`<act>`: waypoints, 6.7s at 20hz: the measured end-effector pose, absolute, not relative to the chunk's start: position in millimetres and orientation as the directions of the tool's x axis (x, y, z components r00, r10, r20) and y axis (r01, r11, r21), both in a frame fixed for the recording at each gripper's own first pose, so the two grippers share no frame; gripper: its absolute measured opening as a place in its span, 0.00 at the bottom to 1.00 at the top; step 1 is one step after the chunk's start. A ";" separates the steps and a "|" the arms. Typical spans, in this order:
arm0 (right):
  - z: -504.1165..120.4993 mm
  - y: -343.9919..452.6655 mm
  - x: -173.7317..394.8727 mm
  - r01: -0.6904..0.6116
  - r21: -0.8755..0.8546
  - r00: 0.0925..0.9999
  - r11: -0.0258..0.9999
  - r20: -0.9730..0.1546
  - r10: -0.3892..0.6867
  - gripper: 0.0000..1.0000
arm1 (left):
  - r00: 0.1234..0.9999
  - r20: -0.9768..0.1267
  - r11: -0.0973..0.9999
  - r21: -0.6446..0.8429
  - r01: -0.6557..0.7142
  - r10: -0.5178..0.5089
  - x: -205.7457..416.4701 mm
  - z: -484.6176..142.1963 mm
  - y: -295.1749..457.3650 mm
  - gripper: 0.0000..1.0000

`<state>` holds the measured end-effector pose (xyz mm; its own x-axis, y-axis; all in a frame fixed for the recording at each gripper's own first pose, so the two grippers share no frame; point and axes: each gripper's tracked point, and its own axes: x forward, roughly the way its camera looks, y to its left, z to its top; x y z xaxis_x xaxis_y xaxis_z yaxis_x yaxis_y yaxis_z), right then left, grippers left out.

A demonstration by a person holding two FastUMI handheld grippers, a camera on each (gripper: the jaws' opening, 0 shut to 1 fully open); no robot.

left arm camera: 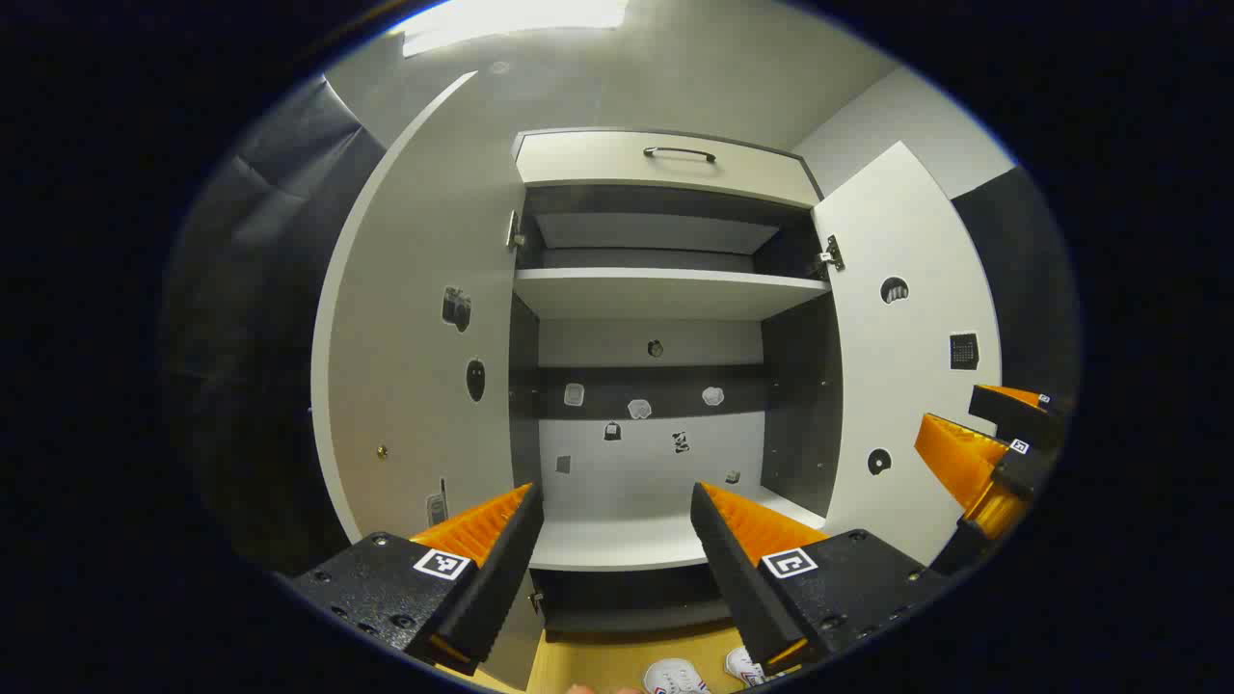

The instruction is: Grab one shoe with the right hand and put it into the shoe cabinet, grab the other shoe with the left hand and put it into the shoe cabinet; then close the right door with the right hand and the left door with the left hand.

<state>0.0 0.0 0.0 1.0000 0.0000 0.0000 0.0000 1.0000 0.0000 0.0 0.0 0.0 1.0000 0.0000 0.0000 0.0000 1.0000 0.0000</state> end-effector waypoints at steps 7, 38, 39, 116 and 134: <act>-26.8 4.6 -2.1 -0.005 -0.021 0.998 1.000 -0.064 0.004 0.94 | 1.000 -0.014 1.000 -0.011 -0.008 0.008 1.1 -5.4 4.6 0.94; -419.3 50.3 -112.2 -0.113 0.044 0.391 0.993 -0.916 0.086 0.92 | 0.989 -0.072 0.991 0.036 -0.130 0.132 -10.7 -29.9 51.2 0.94; -433.1 49.8 -117.2 -0.126 0.038 0.358 0.991 -0.930 0.081 0.88 | 0.987 -0.075 0.990 0.039 -0.139 0.141 -10.2 -31.8 54.1 0.94; -276.3 102.5 239.1 -0.090 0.103 0.574 0.991 -0.807 0.137 0.21 | 0.985 -0.129 0.992 0.066 -0.106 0.114 15.7 -56.9 52.9 0.96; -74.9 94.2 142.9 -0.188 0.219 0.843 0.957 -0.463 0.272 0.32 | 0.660 -0.741 0.992 -0.093 0.085 -0.126 -22.0 -301.6 -11.2 0.98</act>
<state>142.9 94.2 -74.9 0.8434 0.2717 -0.4635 -0.1880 0.9574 0.2191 -22.0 -11.2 -301.6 0.6595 -0.1258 -0.7411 0.0845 0.9921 -0.0932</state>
